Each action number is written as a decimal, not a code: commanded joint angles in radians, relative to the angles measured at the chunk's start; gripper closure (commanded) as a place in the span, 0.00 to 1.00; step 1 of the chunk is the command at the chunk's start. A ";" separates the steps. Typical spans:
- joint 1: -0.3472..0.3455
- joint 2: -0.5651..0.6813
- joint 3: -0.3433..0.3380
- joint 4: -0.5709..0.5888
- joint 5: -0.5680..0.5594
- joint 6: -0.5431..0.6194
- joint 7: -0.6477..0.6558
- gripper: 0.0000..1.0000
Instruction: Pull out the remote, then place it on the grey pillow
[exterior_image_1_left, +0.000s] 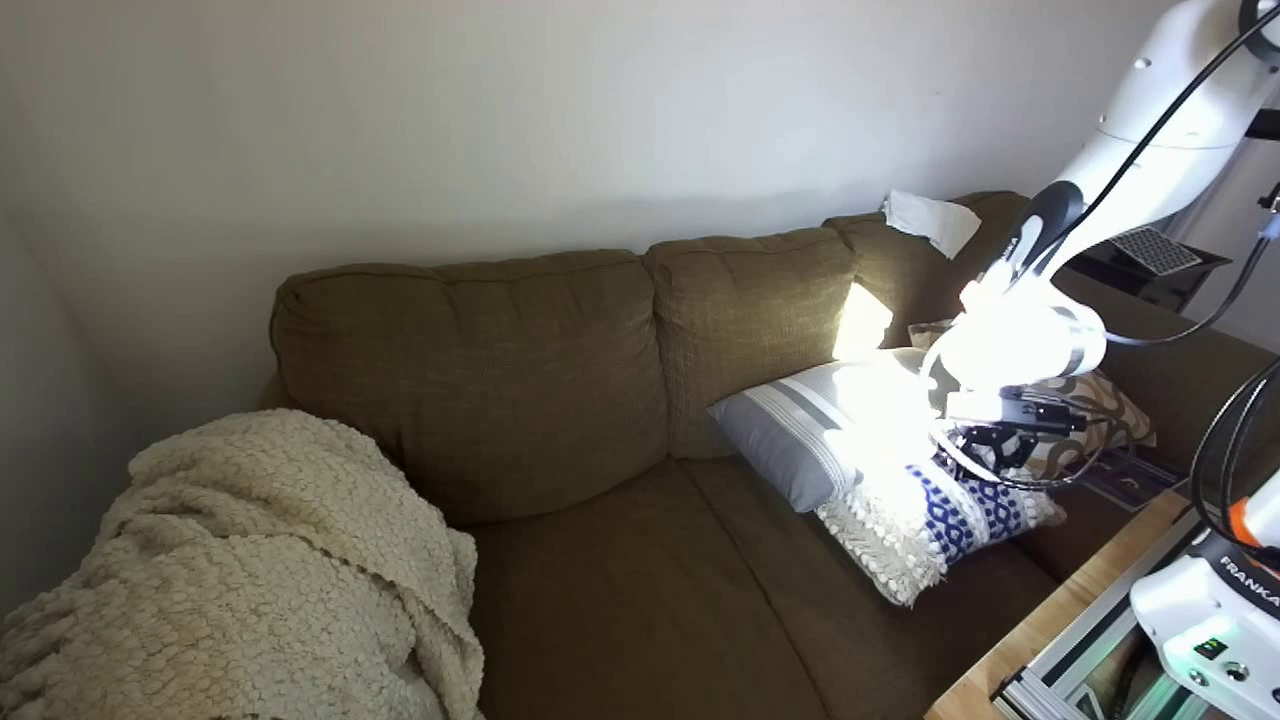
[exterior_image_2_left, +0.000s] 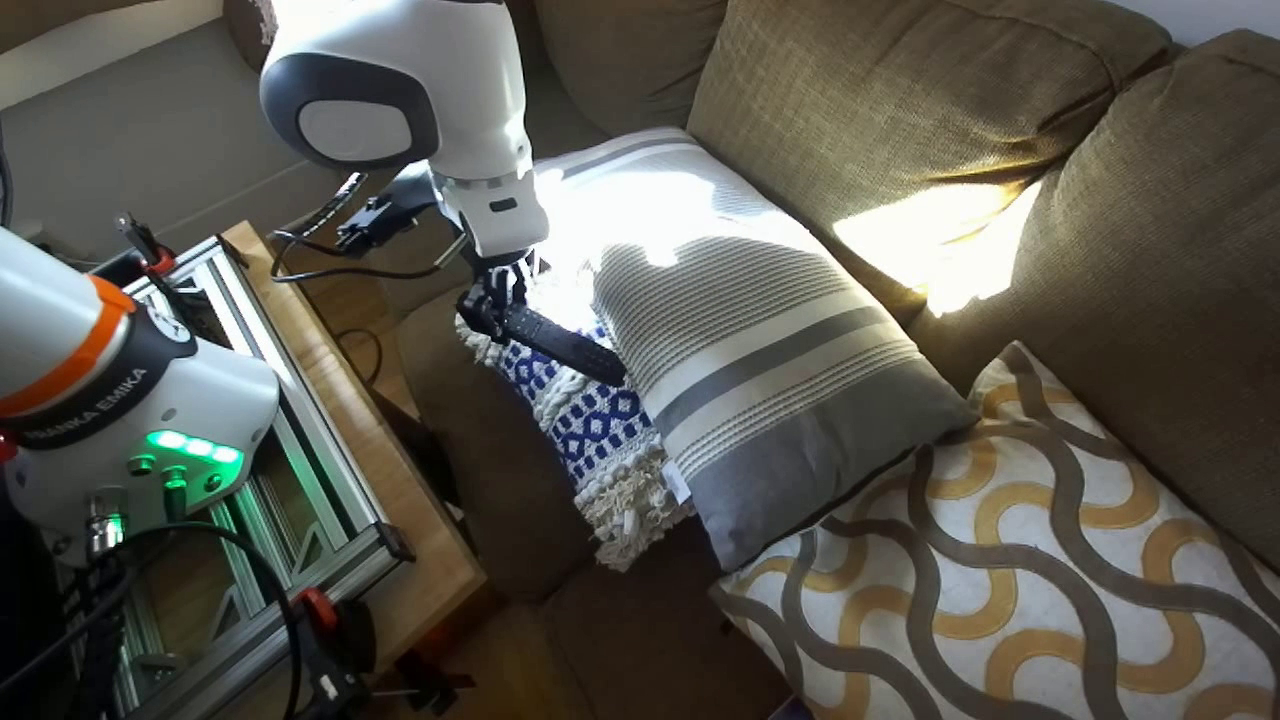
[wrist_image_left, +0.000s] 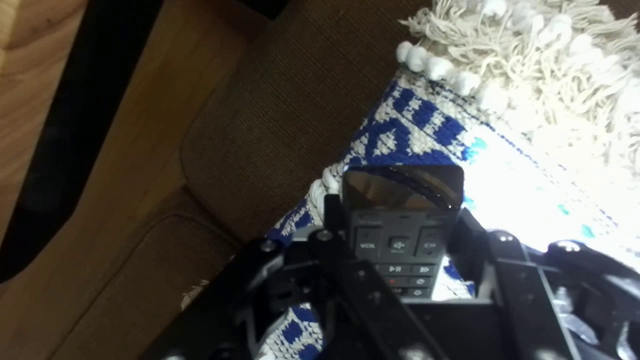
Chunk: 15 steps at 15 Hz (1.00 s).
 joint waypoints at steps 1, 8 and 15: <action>0.082 -0.054 -0.091 -0.007 -0.005 -0.102 0.043 0.74; 0.247 -0.119 -0.274 -0.020 -0.048 -0.146 0.137 0.74; 0.445 -0.147 -0.437 -0.001 -0.084 -0.154 0.268 0.74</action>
